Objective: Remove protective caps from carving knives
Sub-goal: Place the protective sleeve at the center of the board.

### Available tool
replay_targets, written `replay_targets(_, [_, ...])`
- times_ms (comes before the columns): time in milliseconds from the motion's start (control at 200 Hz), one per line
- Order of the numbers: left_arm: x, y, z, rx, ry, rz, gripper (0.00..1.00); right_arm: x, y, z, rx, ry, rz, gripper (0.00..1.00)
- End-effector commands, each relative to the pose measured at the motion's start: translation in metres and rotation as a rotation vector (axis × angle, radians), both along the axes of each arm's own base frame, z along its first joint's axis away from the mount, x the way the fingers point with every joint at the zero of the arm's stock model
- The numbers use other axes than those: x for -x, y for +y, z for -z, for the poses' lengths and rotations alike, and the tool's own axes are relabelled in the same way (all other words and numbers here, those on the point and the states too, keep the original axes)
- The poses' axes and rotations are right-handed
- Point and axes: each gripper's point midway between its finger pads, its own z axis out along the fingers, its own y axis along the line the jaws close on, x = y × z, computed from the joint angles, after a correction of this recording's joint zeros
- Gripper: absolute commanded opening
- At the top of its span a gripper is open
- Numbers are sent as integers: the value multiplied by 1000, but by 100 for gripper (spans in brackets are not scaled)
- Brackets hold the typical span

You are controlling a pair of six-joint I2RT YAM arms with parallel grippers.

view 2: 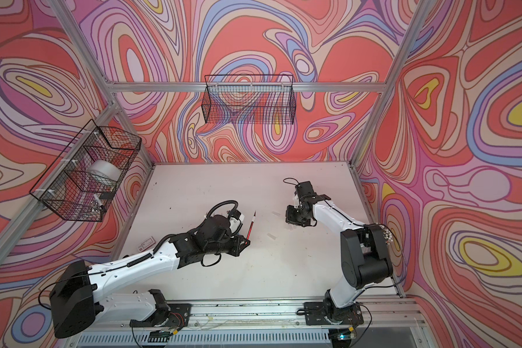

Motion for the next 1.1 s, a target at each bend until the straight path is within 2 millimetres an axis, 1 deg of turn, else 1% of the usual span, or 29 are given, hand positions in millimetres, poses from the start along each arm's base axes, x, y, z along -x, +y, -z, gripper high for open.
replay_targets(0, [-3, -1, -2, -10, -4, 4, 0, -9, 1, -1, -6, -22, -8, 5])
replay_targets(491, [-5, -12, 7, 9, 26, 17, 0, -14, 8, 20, 47, -4, -27, 6])
replay_targets(671, [-5, -12, 9, 22, 29, 9, 0, -18, 10, 22, 65, -7, -36, 7])
replay_targets(921, [-3, -9, 12, 15, 33, 6, 0, -18, 9, 28, 86, 2, -36, 7])
replay_targets(1092, [-3, -8, 13, 14, 30, 6, 0, -21, 10, 25, 93, -5, -38, 8])
